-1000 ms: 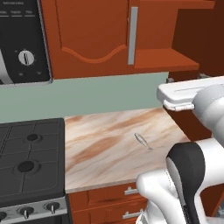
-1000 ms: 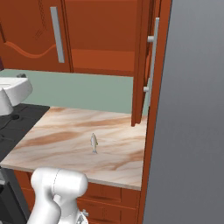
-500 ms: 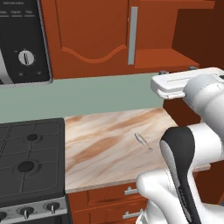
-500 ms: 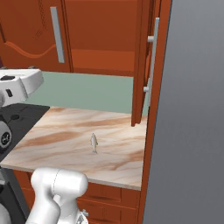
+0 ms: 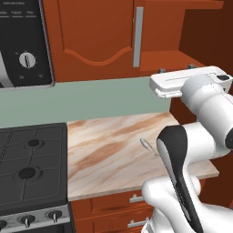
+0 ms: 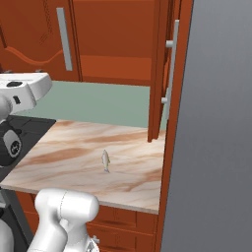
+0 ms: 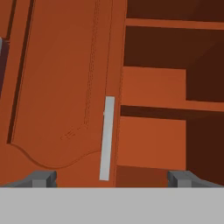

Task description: Retrieve the tupperware from the cabinet, then place the raw meat into the tupperware to avoid contamination.

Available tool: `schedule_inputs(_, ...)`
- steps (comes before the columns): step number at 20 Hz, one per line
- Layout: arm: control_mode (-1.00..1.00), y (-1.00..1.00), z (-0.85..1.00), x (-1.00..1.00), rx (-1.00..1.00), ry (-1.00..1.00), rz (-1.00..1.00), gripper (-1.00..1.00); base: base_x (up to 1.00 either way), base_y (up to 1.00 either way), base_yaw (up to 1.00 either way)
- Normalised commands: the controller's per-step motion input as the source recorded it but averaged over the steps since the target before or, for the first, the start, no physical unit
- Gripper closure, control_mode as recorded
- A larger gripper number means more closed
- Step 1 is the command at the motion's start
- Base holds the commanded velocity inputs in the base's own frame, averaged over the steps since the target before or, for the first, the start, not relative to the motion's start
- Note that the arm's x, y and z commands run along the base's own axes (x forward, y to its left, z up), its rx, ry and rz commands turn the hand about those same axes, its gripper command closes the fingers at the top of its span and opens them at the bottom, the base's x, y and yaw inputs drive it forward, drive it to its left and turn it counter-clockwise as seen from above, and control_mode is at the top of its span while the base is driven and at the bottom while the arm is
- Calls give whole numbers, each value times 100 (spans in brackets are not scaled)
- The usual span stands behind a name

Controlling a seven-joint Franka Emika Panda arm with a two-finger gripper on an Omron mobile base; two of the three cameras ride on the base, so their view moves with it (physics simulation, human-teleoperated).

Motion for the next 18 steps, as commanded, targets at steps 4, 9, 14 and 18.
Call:
schedule_inputs(4,-100,0,0,25,-1,-14,0,-100,0,0,0)
schedule_inputs(9,-100,1,1,29,0,-8,0,-100,0,0,0)
schedule_inputs(14,-100,2,11,23,0,0,0,-100,0,0,0)
schedule_inputs(18,-100,4,23,23,0,9,-1,-100,0,0,0)
